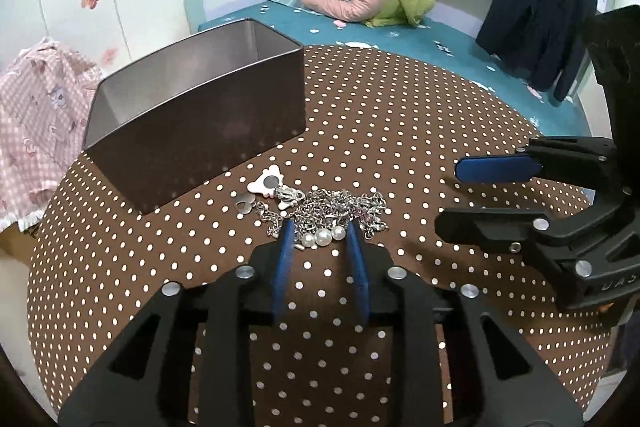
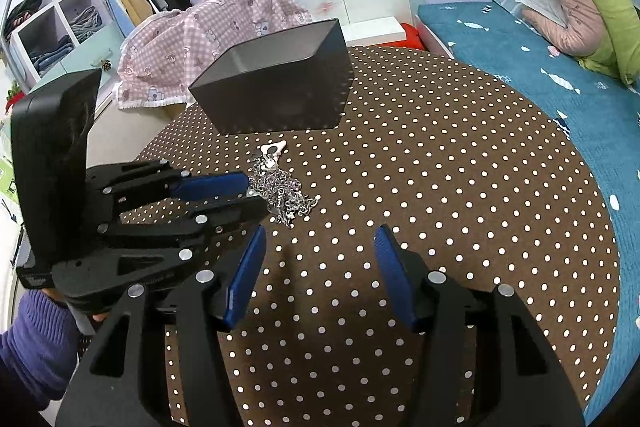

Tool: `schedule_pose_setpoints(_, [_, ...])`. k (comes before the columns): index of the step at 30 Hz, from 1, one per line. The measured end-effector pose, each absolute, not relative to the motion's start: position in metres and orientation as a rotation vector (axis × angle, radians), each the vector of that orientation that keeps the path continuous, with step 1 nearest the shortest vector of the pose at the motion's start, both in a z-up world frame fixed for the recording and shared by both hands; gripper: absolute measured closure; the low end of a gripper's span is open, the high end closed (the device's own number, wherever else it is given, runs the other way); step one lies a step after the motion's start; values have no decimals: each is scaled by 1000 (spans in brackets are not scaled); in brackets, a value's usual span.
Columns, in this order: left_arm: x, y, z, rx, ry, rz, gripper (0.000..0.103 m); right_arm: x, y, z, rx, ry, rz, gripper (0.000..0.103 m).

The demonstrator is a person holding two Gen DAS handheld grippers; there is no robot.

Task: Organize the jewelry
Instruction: 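Close the left gripper on the silver chain tangle with pearls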

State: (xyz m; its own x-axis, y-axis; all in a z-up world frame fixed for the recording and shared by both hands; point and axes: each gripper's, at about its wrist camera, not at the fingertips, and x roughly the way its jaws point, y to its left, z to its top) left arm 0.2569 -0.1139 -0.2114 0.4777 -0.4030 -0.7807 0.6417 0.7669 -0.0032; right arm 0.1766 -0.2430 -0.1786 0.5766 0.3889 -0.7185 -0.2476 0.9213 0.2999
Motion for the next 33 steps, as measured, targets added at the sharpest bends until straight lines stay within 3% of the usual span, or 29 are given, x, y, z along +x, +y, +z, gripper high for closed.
schedule_pose_setpoints(23, [246, -110, -213, 356, 847, -632, 82, 177, -246, -183, 186, 897, 366, 45])
schedule_pose_setpoints(24, [245, -108, -213, 354, 851, -636, 93, 177, -246, -183, 188, 897, 367, 45])
schedule_pose_setpoints(33, [237, -87, -210, 315, 872, -635, 94, 178, -241, -182, 192, 900, 374, 45])
